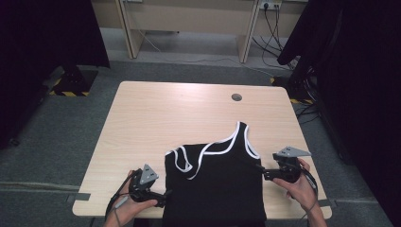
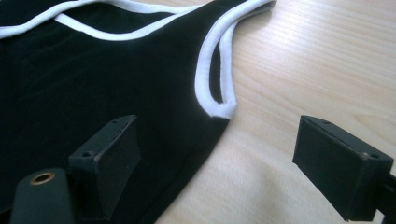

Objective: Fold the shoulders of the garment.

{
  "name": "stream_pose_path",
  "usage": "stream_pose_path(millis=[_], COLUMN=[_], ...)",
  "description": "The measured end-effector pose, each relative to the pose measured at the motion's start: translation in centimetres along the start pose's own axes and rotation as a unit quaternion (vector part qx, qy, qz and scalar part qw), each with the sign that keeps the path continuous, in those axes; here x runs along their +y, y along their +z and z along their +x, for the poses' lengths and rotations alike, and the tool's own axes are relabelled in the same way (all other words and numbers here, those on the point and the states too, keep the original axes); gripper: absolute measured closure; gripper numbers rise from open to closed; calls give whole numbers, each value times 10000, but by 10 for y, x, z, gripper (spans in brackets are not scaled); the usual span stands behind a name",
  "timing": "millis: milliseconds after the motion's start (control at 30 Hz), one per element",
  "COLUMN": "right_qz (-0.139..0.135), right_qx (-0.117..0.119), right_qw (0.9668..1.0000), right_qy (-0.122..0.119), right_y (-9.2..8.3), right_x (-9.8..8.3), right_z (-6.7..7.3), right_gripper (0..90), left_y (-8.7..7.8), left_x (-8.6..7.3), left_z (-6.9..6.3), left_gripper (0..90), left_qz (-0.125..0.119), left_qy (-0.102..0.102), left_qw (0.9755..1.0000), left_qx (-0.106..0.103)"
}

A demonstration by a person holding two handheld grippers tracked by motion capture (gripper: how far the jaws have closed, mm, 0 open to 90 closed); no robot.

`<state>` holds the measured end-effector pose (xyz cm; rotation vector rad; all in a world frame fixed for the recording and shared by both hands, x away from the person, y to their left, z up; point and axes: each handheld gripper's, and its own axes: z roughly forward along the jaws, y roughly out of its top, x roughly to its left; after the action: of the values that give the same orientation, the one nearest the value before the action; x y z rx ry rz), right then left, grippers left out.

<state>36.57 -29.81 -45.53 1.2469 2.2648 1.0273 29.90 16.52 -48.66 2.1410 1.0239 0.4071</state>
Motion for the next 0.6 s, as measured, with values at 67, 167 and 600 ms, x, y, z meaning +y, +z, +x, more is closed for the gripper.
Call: stream_pose_path(millis=[67,167,600], right_qz=[-8,-11,12], right_qx=[33,67,183], right_qw=[10000,10000,9998], right_qy=[14,25,-6], right_y=[5,10,42], right_x=[5,10,42], right_z=[-1,-3,-3], right_gripper=[152,152,180], left_y=[0,0,0], left_x=[0,0,0], left_z=[0,0,0], left_gripper=[0,0,0], left_qz=[-2,-2,-7], left_qy=[1,0,-4], left_qw=[10000,10000,10000], left_qx=[6,5,2])
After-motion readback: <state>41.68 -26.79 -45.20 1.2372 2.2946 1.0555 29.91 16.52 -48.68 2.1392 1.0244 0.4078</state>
